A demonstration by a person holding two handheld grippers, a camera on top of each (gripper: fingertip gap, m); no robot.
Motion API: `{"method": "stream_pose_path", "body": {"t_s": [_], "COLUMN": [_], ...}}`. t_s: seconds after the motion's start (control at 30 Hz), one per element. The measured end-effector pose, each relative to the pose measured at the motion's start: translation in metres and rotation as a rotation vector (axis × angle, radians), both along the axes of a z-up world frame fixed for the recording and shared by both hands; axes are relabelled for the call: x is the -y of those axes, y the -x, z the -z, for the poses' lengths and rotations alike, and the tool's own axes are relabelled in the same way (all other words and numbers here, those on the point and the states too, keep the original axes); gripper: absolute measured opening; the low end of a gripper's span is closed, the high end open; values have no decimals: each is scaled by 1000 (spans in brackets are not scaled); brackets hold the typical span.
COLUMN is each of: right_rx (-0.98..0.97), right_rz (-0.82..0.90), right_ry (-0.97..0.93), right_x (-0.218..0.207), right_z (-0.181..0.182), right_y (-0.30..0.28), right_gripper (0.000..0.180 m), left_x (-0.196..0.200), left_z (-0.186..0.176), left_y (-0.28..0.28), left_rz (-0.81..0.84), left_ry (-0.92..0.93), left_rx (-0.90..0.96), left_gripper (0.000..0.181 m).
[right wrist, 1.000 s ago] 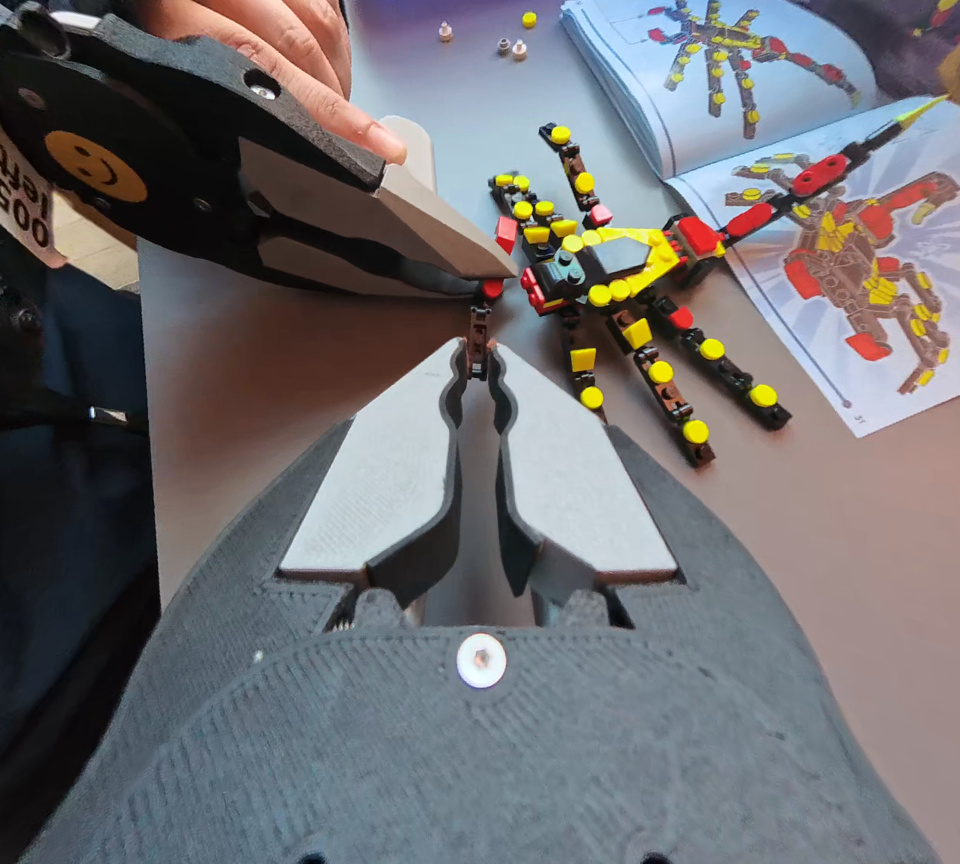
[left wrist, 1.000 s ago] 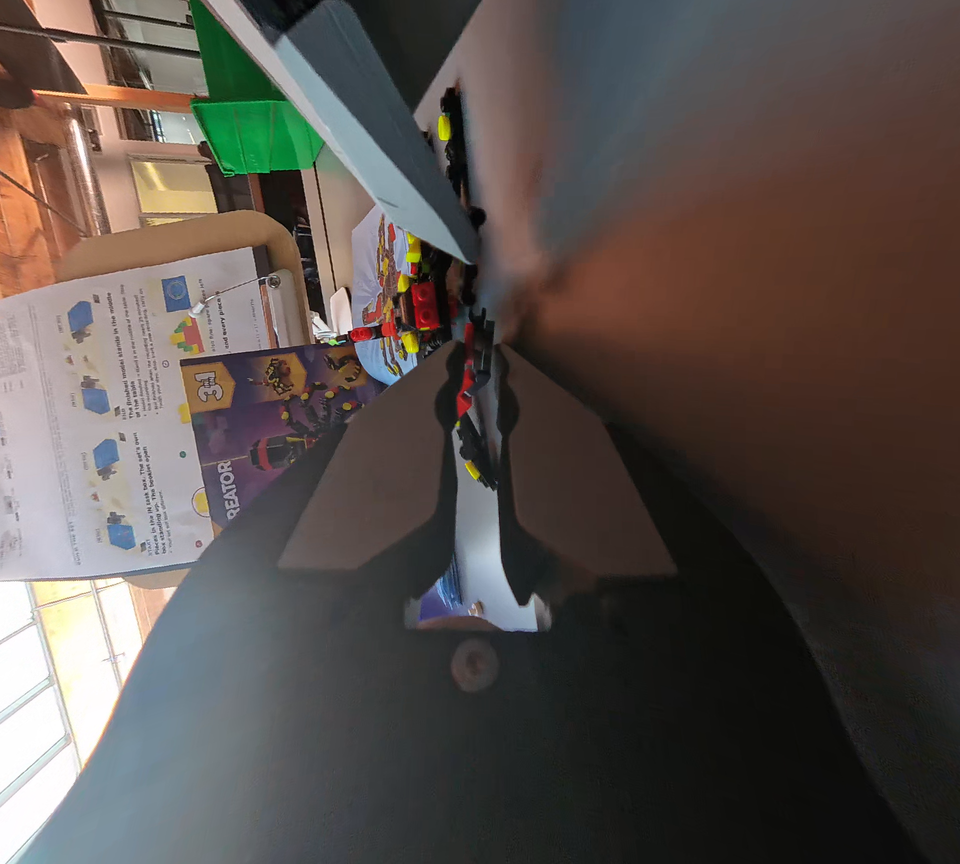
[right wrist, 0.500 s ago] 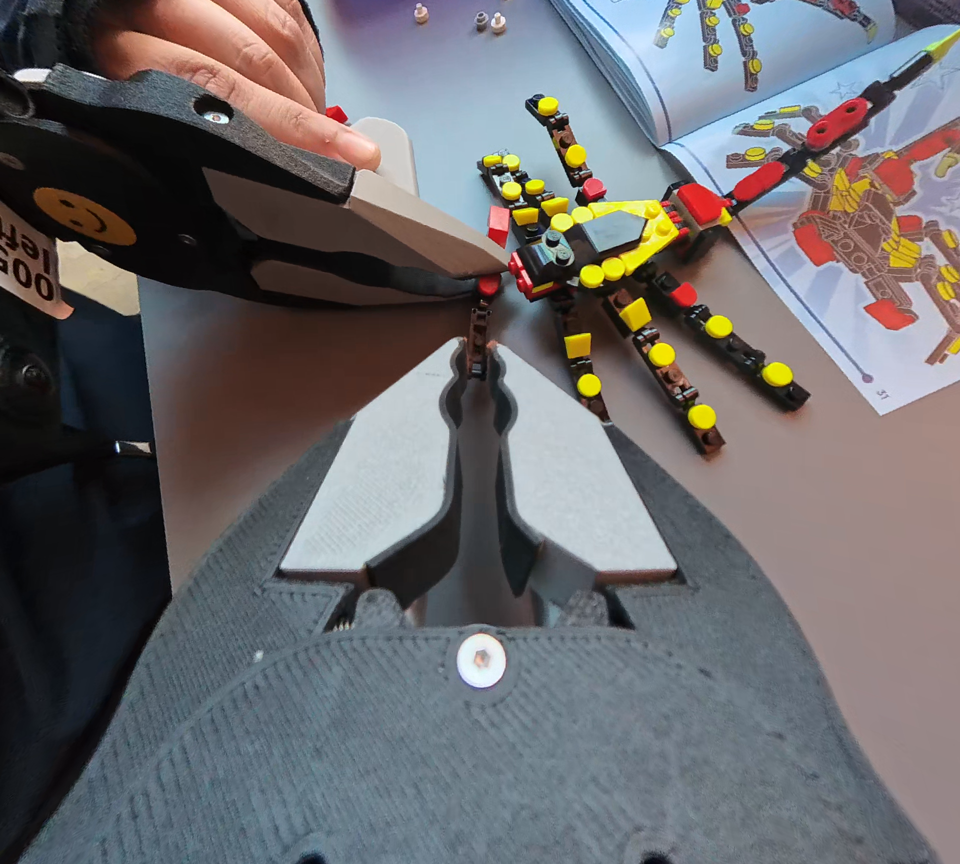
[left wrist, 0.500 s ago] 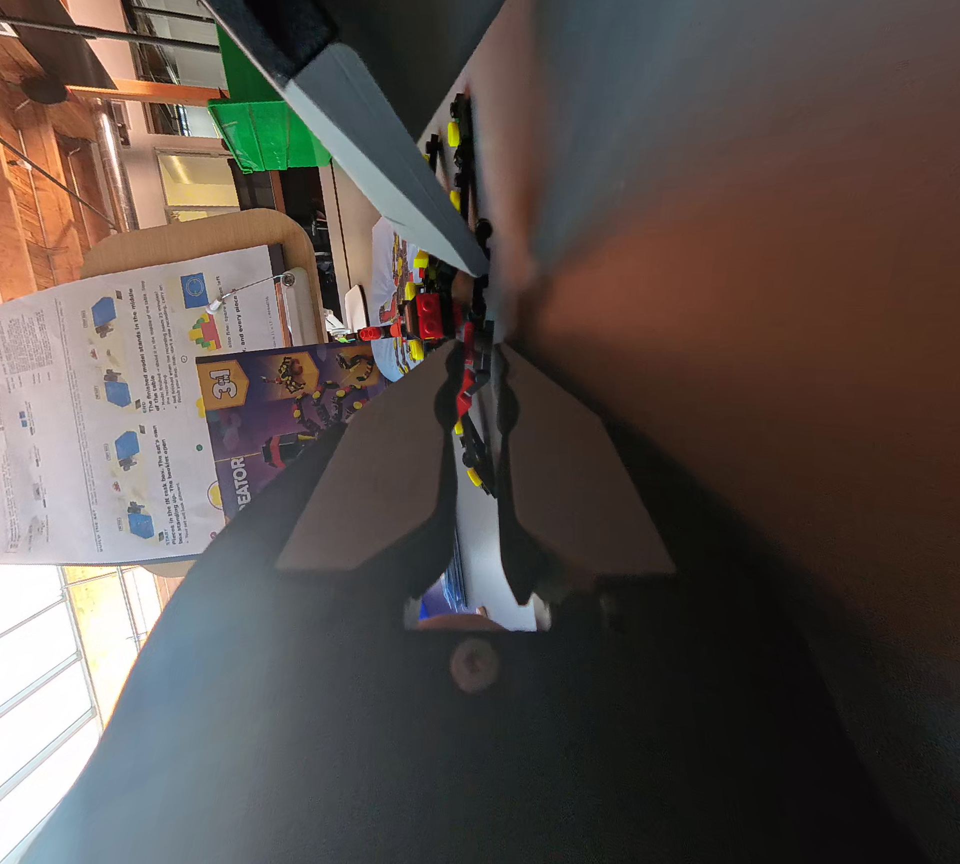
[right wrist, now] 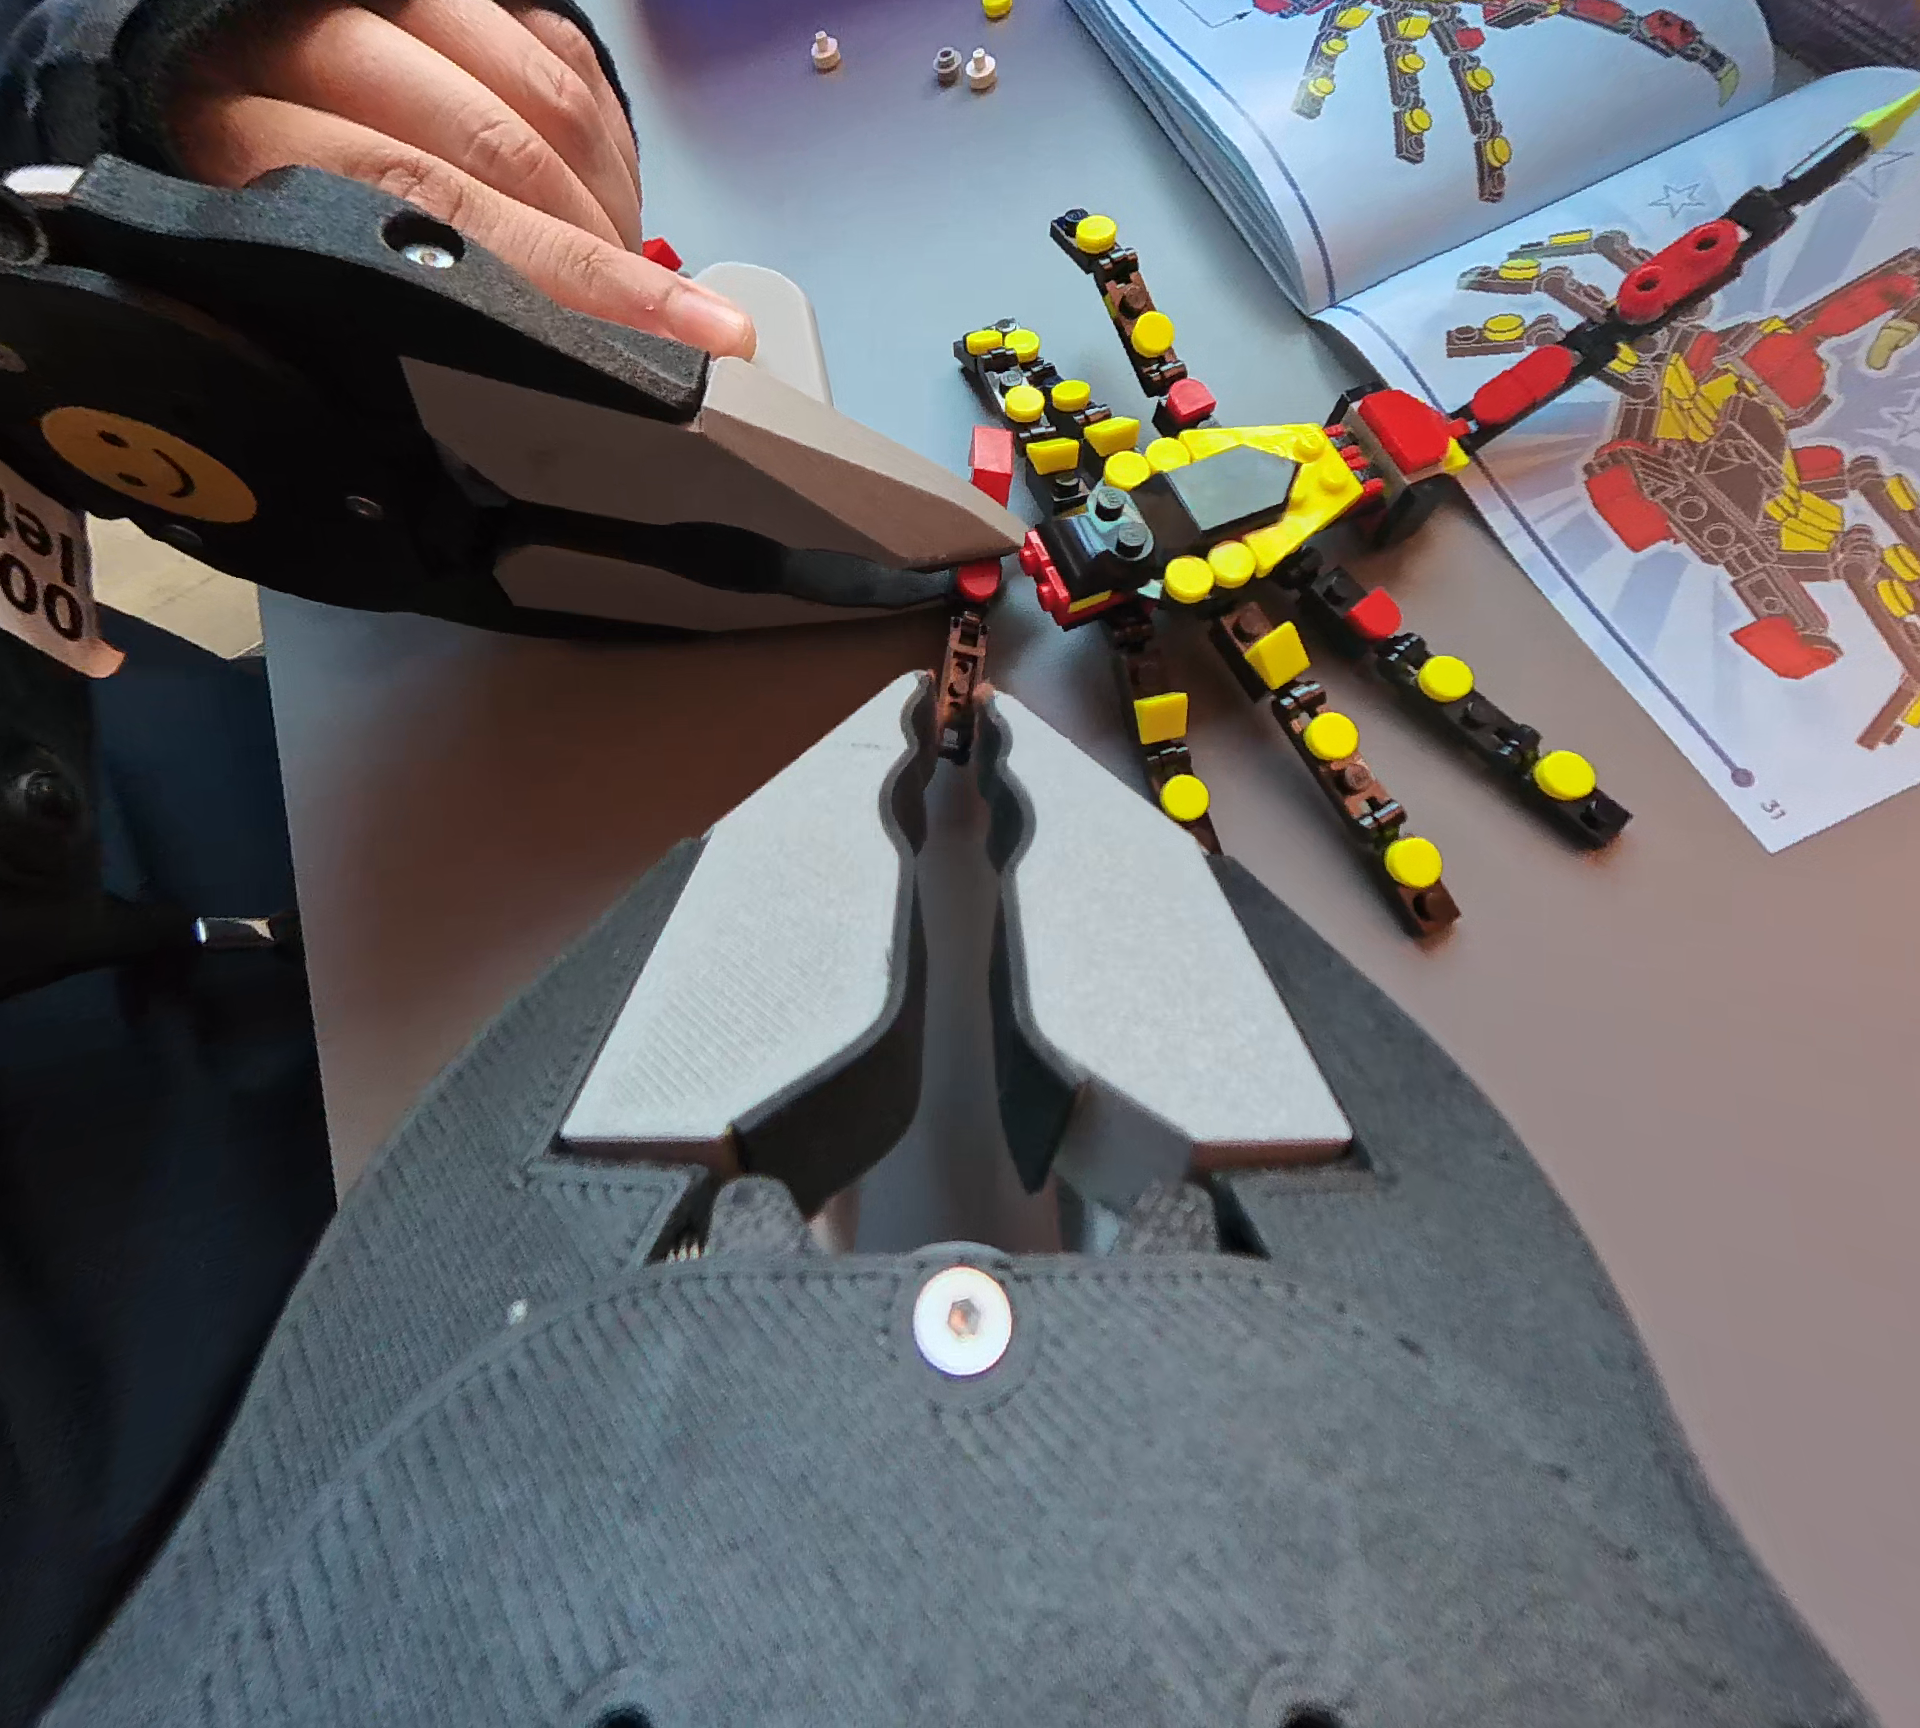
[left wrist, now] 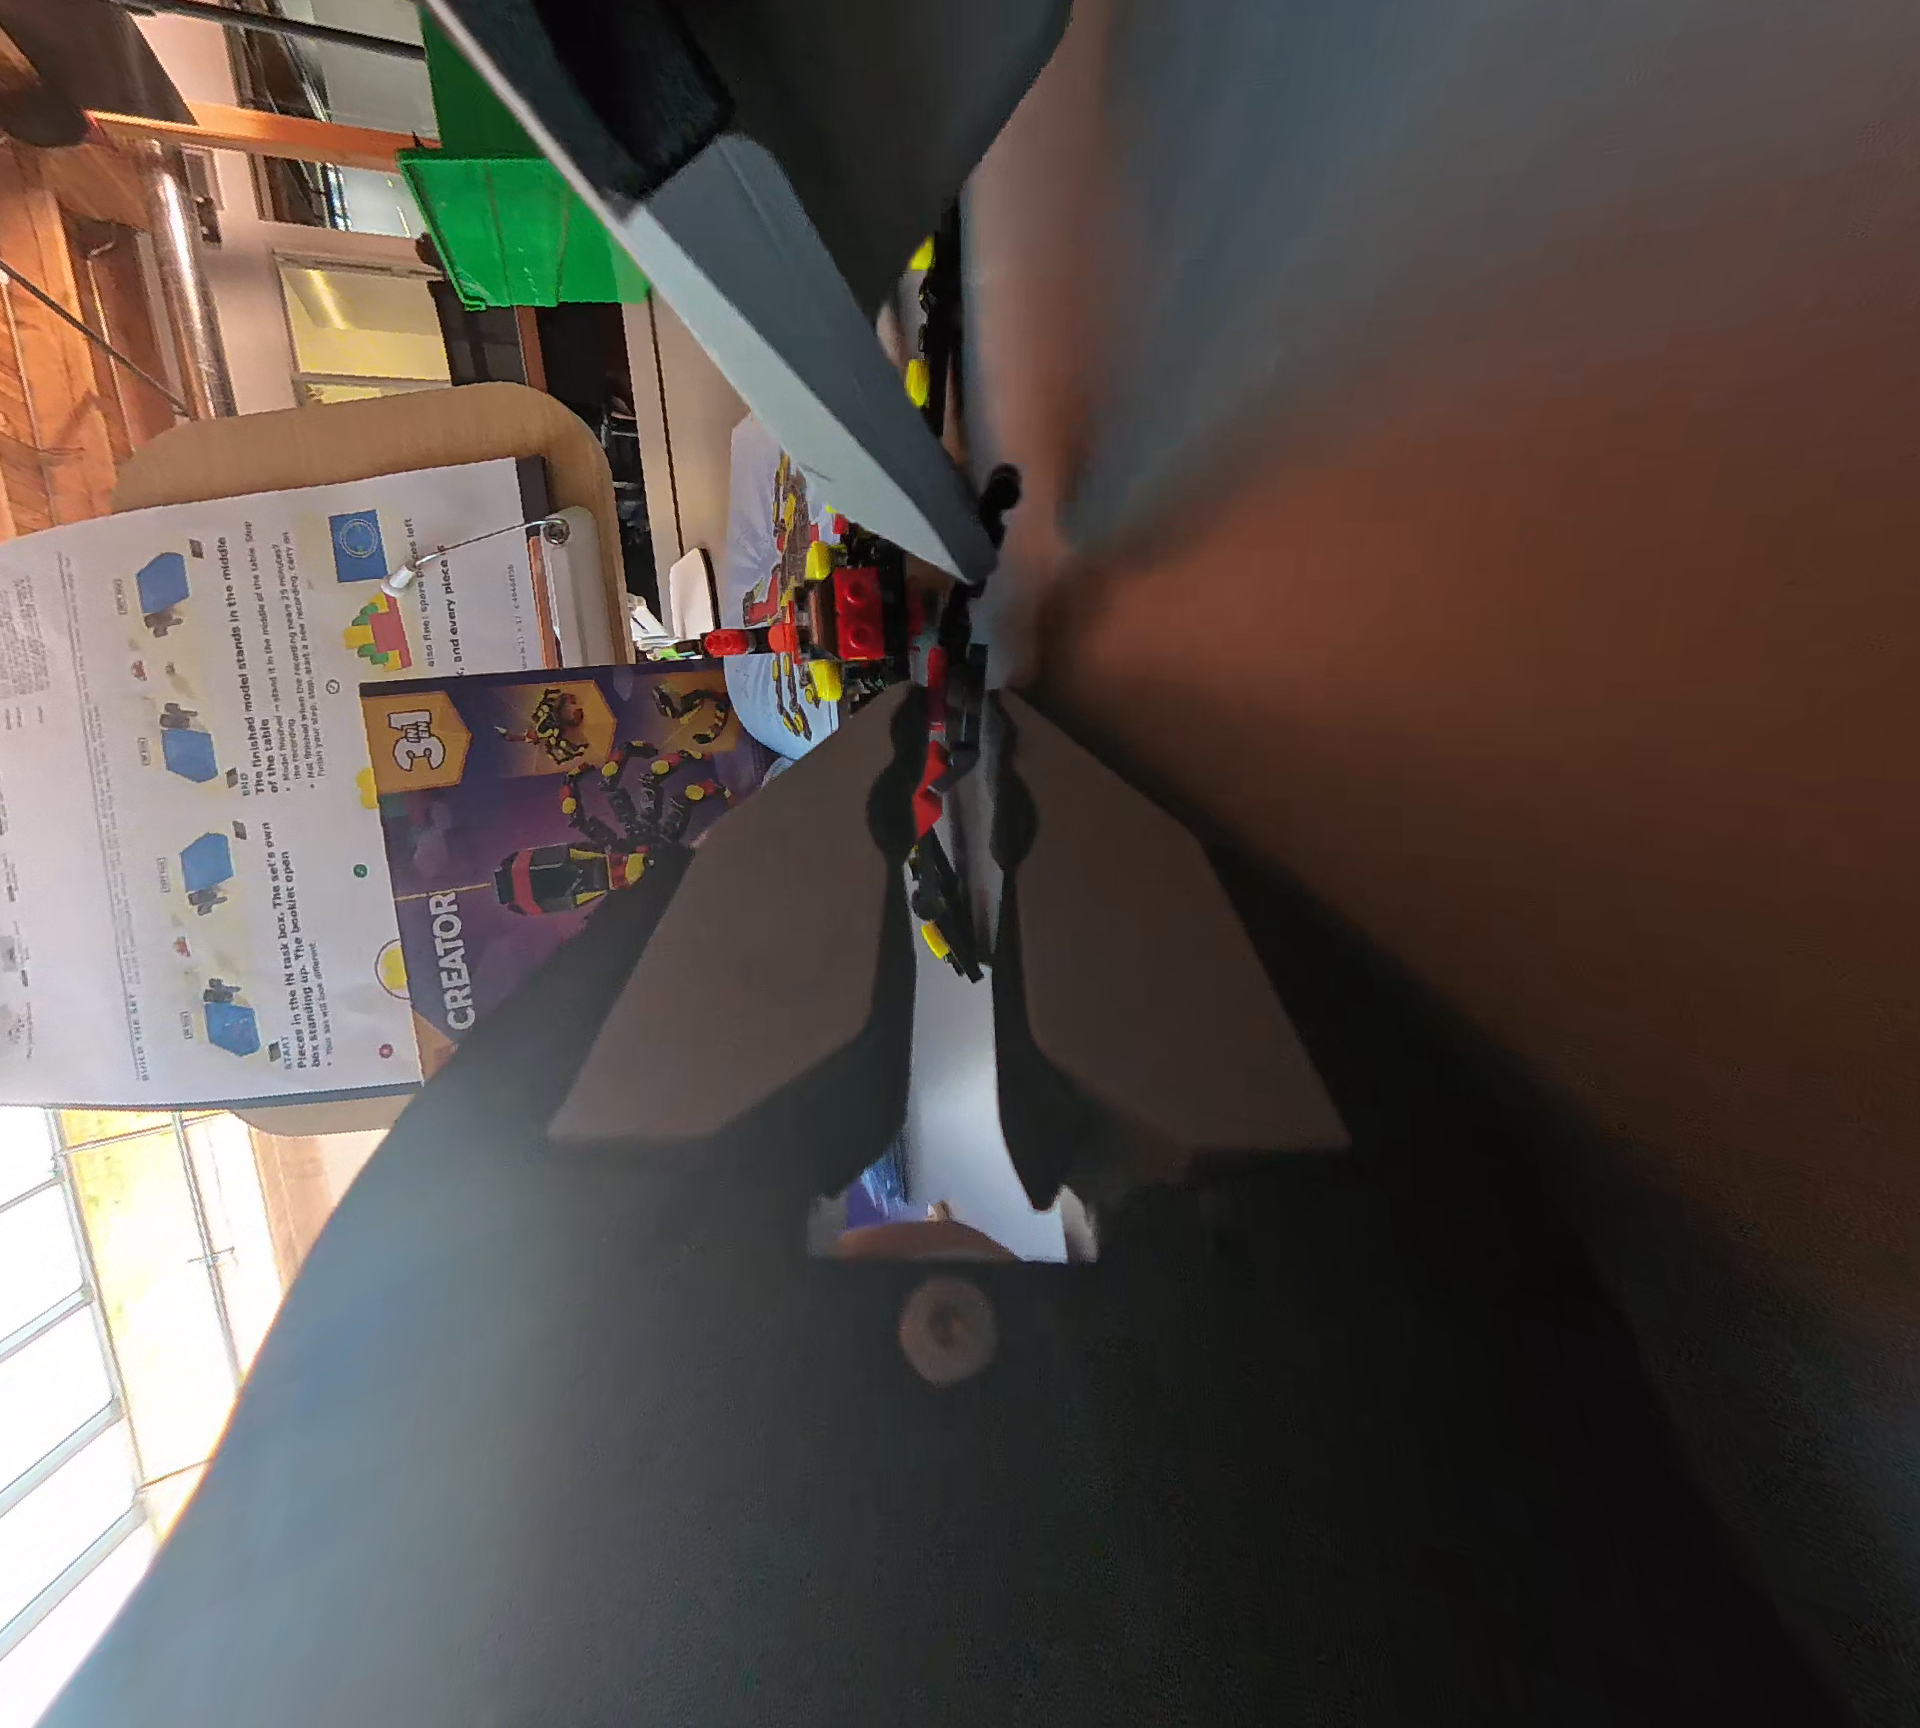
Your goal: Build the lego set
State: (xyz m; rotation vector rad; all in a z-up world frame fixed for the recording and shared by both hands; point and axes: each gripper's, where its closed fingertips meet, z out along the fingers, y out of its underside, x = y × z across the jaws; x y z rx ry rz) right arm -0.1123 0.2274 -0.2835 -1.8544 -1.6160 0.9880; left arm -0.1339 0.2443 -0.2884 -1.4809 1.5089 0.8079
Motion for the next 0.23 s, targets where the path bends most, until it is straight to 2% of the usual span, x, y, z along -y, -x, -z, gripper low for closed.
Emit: {"method": "stream_pose_path", "body": {"t_s": [0.03,0.23], "right_rx": [13,34], "right_rz": [-7,-25], "right_ry": [-3,-36], "right_x": [1,2], "right_z": [2,5], "right_y": [1,3], "right_gripper": [4,4], "left_x": [0,0], "left_z": [0,0], "left_y": [0,-1], "left_rz": [4,7], "left_ry": [1,-9], "left_rx": [6,1], "left_gripper": [6,6]}}
